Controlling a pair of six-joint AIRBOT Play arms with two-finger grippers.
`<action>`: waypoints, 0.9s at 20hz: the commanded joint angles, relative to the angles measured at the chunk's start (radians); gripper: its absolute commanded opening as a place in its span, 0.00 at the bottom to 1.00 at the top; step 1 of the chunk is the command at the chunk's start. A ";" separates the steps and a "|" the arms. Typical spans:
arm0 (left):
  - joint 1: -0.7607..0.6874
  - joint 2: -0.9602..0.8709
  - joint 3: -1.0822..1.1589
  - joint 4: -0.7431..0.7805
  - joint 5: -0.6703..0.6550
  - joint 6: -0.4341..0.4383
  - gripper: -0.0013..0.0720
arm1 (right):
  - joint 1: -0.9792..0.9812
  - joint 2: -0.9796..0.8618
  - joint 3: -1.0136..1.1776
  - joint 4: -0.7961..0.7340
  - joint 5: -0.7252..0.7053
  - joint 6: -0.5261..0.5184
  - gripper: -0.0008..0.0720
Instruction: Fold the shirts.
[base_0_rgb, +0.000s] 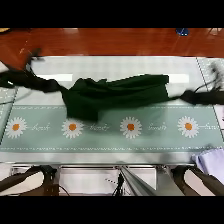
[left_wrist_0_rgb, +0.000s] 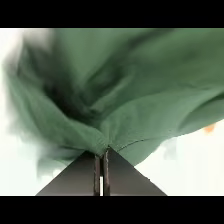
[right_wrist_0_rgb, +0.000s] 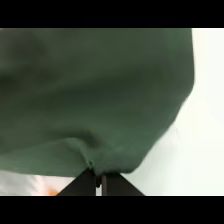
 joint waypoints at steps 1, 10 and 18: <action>-0.001 0.195 0.222 -0.002 0.010 -0.062 0.06 | 0.006 0.157 0.280 0.009 -0.014 0.049 0.05; 0.000 0.555 0.690 0.141 0.145 -0.182 0.06 | 0.006 0.323 0.793 -0.043 -0.082 0.154 0.05; 0.000 0.706 0.710 0.278 -0.208 -0.359 0.06 | 0.006 0.356 1.012 -0.263 0.318 0.259 0.05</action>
